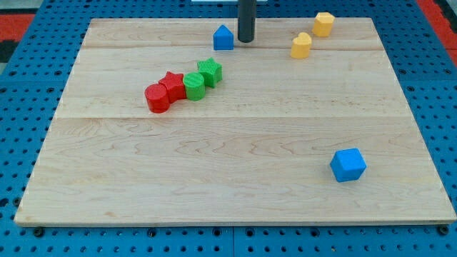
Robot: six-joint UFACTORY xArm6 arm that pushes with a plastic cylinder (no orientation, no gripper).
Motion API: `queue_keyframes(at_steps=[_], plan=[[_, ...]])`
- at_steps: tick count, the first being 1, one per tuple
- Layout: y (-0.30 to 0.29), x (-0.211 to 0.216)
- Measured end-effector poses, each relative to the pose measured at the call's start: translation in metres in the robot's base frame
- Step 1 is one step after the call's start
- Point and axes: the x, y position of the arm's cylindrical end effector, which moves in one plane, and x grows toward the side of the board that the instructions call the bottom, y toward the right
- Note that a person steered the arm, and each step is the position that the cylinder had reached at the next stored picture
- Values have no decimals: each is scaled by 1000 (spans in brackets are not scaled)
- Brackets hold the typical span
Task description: Move the blue triangle and green star diagonal to each other
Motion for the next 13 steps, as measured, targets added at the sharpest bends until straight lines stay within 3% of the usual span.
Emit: queue_keyframes(at_steps=[1, 2, 3, 4, 6, 9, 10, 11, 12, 13], plan=[[-106, -5], [-111, -14], [-161, -15], [-181, -16], [-128, -37], [-213, -44], [-166, -38], [-46, -28], [14, 51], [-6, 105]])
